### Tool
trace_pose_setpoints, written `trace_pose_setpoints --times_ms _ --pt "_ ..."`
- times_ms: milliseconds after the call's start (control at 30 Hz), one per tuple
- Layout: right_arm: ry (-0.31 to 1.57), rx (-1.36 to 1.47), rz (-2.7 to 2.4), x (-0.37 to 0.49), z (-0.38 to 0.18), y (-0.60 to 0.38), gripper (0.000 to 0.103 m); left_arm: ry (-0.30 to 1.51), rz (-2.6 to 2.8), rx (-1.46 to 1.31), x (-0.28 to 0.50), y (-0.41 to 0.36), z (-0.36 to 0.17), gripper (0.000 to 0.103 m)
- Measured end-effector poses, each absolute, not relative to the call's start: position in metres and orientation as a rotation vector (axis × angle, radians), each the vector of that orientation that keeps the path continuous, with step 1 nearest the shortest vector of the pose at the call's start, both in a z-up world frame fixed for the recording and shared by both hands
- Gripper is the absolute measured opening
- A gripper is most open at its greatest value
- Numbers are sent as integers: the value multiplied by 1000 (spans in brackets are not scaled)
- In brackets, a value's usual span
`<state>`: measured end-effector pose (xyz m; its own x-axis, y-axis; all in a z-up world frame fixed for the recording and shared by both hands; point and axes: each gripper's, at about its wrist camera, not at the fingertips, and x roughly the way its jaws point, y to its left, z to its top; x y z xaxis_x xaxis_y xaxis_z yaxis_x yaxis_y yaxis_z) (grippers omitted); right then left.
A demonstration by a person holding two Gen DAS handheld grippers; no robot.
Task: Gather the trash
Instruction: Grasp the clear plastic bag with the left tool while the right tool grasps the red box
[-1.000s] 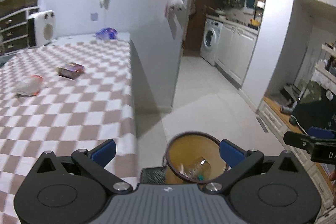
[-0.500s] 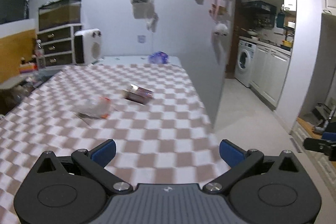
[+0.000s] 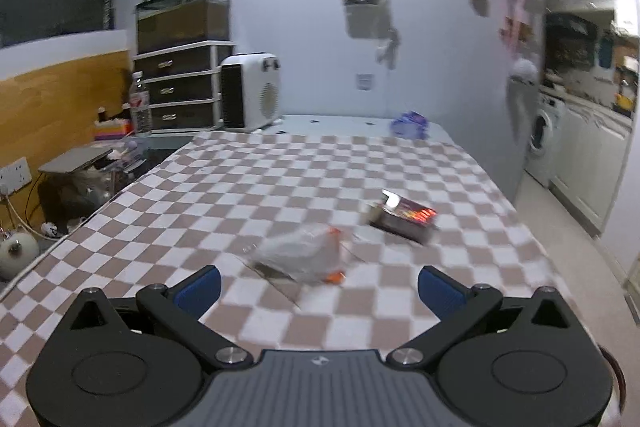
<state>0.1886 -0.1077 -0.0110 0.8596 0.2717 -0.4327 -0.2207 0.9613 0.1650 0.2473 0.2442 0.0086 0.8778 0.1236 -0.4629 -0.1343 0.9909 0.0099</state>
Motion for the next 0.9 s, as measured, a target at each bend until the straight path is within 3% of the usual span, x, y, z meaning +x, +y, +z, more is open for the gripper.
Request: trace_pose_setpoints --times_ms 167,367,600,800,900 --pt "463 62 265 204 -5 -92 103 455 198 -67 294 257 -12 101" --pt "442 38 291 231 7 -74 103 486 235 -67 334 261 -47 88" --pt "437 -60 393 294 10 -39 103 538 258 -160 344 281 -67 76" --pt "437 -68 483 373 0 -9 103 518 276 -258 340 298 -71 72" --pt "432 -107 518 405 -9 9 103 513 281 -283 339 302 -72 65"
